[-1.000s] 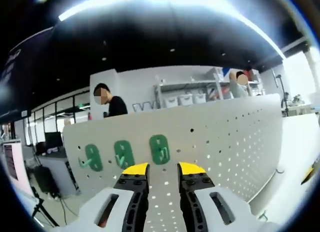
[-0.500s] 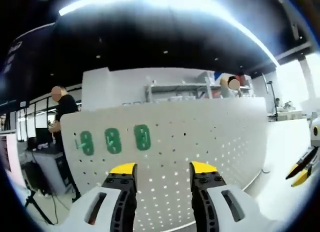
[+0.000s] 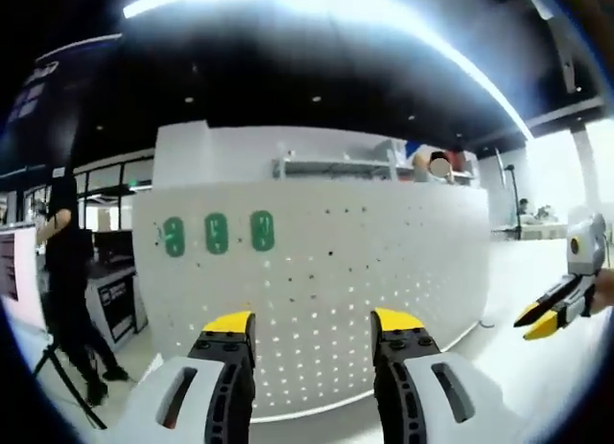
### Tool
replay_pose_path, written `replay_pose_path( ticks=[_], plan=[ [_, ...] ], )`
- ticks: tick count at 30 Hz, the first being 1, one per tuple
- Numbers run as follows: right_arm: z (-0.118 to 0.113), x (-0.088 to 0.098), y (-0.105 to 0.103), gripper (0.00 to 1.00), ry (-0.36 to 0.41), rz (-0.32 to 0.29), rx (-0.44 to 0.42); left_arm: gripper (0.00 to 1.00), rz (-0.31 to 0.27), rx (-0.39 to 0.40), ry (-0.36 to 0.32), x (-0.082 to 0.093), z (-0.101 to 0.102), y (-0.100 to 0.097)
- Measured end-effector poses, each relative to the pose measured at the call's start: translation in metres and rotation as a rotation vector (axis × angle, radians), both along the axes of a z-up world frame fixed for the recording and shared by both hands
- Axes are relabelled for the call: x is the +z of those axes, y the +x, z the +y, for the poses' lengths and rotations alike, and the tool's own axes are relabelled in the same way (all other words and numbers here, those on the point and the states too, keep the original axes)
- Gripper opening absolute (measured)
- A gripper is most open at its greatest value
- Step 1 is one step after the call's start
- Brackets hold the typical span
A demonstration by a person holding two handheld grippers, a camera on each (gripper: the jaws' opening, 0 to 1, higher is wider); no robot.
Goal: Insert the hook assembly into the mounting plate slot until the hook locks in place.
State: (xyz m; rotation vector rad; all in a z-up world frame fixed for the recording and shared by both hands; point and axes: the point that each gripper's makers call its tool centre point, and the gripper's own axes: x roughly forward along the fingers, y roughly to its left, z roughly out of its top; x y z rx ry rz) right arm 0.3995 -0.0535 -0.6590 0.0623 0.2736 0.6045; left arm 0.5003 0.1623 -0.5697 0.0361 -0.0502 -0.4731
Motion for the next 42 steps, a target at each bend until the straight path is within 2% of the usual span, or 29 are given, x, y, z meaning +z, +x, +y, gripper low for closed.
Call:
replay_pose_path(
  ticks=[5,21,26,31,36,42],
  plan=[
    [0.001,0.000,0.001,0.24,-0.003,0.000,0.005,0.49,0.015,-0.004,-0.014,-0.006,0.000,-0.014],
    [-0.003,-0.004,0.013,0.24,-0.034,0.004,0.029,0.49,0.027,-0.043,0.001,-0.014,-0.004,-0.046],
    [-0.002,-0.012,0.024,0.24,-0.064,0.021,0.051,0.48,0.036,-0.062,0.010,-0.019,-0.005,-0.056],
    [-0.003,-0.020,0.035,0.24,-0.090,0.040,0.070,0.48,0.057,-0.085,0.029,-0.032,-0.005,-0.073],
    [-0.003,-0.033,0.046,0.23,-0.128,0.072,0.091,0.48,0.073,-0.091,0.045,-0.047,-0.007,-0.085],
    [0.000,-0.055,0.054,0.23,-0.175,0.126,0.126,0.48,0.078,-0.098,0.035,-0.055,-0.013,-0.092]
  ],
)
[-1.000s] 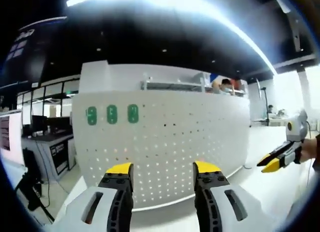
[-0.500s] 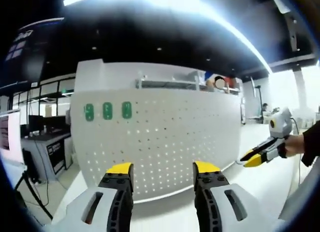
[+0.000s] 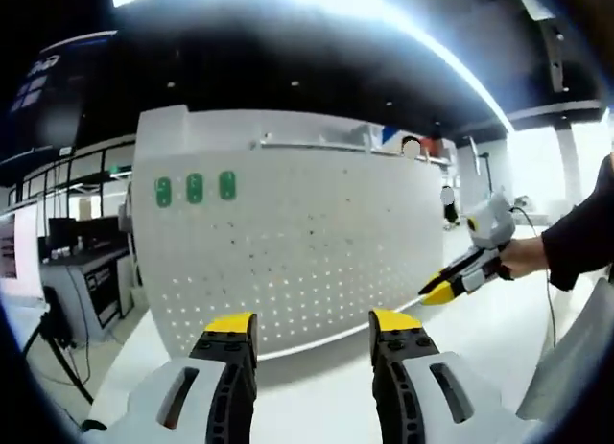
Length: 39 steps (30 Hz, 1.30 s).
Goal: Insert the hook assembly into the mounting plate slot until the hook locks in place.
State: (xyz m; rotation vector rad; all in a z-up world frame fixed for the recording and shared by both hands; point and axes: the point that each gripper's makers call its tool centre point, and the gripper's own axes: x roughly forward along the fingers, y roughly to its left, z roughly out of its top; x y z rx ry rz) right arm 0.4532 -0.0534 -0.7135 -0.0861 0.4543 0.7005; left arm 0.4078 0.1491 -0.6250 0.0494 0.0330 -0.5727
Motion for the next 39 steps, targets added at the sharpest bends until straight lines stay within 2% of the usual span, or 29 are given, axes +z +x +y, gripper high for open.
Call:
replay_pose_path(
  ticks=[6,11,21,29,39],
  plan=[
    [-0.003,-0.026,0.006,0.22,-0.050,0.057,0.012,0.47,0.007,-0.009,-0.005,-0.010,-0.004,-0.004],
    [-0.003,-0.037,0.011,0.22,-0.071,0.075,0.014,0.47,0.014,-0.013,0.004,-0.017,-0.005,-0.004],
    [0.001,-0.052,0.023,0.20,-0.109,0.102,0.037,0.47,-0.004,-0.068,0.044,-0.022,-0.022,-0.010],
    [0.000,-0.069,0.027,0.16,-0.168,0.128,0.042,0.46,0.009,-0.047,0.051,-0.027,-0.014,-0.006],
    [0.004,-0.077,0.034,0.13,-0.210,0.133,0.058,0.45,0.022,-0.035,0.037,-0.027,-0.010,-0.006]
  ],
)
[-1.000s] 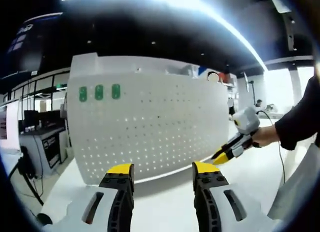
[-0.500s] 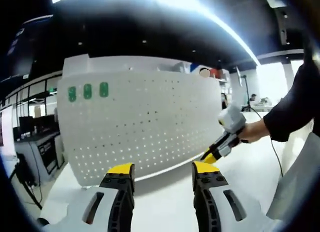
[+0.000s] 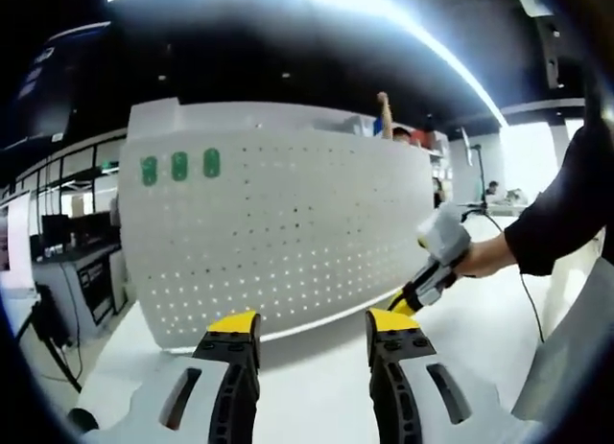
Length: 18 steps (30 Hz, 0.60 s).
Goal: Insert the hook assembly into the mounting plate slot until the hook locks in place.
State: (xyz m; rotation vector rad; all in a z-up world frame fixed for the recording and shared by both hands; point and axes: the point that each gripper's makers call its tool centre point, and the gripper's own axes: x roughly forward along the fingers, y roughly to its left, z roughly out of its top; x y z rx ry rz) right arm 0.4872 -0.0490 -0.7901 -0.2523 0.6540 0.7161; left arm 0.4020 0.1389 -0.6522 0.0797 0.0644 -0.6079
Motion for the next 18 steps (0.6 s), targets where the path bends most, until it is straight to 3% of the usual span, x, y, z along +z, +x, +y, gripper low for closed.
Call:
replay_pose_path(
  ticks=[13,18],
  plan=[
    [0.003,-0.017,0.003,0.09,-0.128,0.006,0.067,0.43,0.025,0.009,-0.031,-0.001,0.003,0.002],
    [0.001,-0.019,0.006,0.07,-0.137,-0.004,0.065,0.43,0.027,0.011,-0.038,-0.001,0.004,0.002]
  ],
)
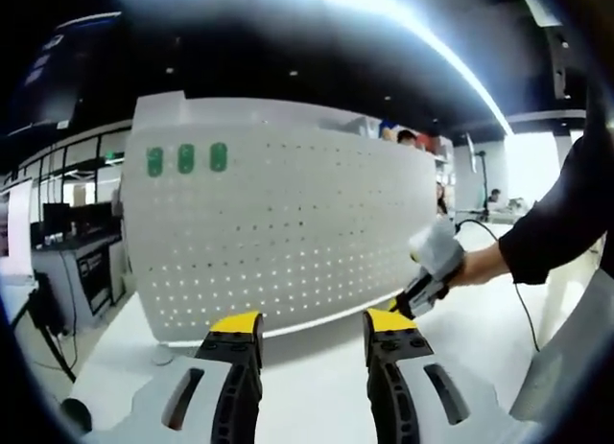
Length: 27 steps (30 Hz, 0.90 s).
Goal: Insert the hook assembly into the mounting plate slot until the hook locks in place.
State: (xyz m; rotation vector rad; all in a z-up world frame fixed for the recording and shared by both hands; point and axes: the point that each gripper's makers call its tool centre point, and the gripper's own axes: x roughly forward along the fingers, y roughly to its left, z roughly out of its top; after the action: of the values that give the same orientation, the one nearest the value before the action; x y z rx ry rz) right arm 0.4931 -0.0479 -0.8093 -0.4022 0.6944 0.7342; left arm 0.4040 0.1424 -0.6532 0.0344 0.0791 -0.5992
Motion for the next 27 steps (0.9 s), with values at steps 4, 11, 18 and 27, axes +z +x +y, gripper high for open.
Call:
replay_pose_path(
  ticks=[4,11,18,27],
  plan=[
    [-0.0010,-0.0024,0.0005,0.06,-0.010,0.002,0.000,0.42,0.004,0.004,-0.005,0.0002,0.0012,0.0001],
    [0.0021,-0.0051,0.0004,0.03,-0.048,-0.008,0.022,0.42,0.013,0.022,-0.028,0.0009,0.0064,0.0026],
    [0.0018,-0.0032,-0.0003,0.02,-0.058,0.007,0.016,0.41,0.017,0.022,-0.031,0.0004,0.0059,0.0018],
    [-0.0012,-0.0061,-0.0020,0.01,-0.108,-0.023,0.052,0.40,0.021,0.019,-0.028,-0.0013,0.0060,0.0006]
  ],
)
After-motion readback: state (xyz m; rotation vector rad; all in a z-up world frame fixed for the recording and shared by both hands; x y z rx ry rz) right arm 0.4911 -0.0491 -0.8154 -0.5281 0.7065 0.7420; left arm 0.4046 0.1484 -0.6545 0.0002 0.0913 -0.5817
